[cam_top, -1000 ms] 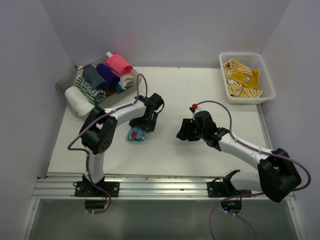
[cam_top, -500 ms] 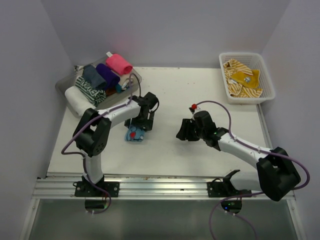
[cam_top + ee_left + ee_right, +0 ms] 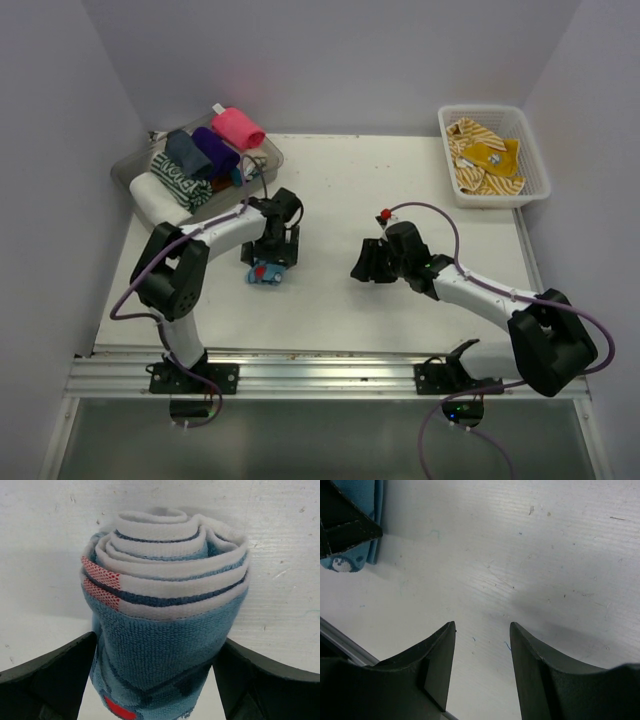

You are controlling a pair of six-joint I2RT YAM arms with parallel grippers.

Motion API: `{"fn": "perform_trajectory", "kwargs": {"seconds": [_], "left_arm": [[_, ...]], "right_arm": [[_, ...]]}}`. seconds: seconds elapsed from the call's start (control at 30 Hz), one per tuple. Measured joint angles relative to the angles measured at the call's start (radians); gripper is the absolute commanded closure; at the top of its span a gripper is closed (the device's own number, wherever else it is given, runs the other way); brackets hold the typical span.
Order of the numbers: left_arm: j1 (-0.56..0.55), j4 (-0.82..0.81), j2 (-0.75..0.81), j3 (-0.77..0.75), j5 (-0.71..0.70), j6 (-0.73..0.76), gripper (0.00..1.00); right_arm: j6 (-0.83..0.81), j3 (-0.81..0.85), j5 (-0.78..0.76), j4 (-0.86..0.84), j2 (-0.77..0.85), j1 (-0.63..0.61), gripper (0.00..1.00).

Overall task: Roll the towels
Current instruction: Place the rolled towel into the container

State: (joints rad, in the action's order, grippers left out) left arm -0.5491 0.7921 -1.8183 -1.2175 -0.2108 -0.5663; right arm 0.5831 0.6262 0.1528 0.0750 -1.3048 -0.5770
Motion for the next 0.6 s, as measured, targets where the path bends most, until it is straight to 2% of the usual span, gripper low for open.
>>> {"fn": "perform_trajectory", "kwargs": {"seconds": [0.07, 0.2, 0.27, 0.53, 0.6], "left_arm": [[0.008, -0.017, 0.009, 0.019, 0.023, -0.002, 0.09], [0.019, -0.055, 0.015, 0.055, 0.067, -0.010, 0.25], [0.020, -0.067, 0.015, 0.067, 0.079, -0.018, 0.30], [0.025, -0.071, 0.026, 0.070, 0.077, -0.019, 0.65], [0.026, -0.062, 0.034, 0.065, 0.071, -0.016, 0.69]], "right_arm": [[0.000, 0.000, 0.000, -0.005, 0.000, 0.000, 0.49], [0.000, 0.000, 0.001, -0.013, -0.005, 0.000, 0.49], [0.001, 0.000, 0.002, -0.016, -0.006, 0.000, 0.49], [0.002, 0.000, 0.005, -0.024, -0.008, -0.001, 0.49], [0.002, 0.000, 0.006, -0.026, -0.011, -0.001, 0.49]]}}
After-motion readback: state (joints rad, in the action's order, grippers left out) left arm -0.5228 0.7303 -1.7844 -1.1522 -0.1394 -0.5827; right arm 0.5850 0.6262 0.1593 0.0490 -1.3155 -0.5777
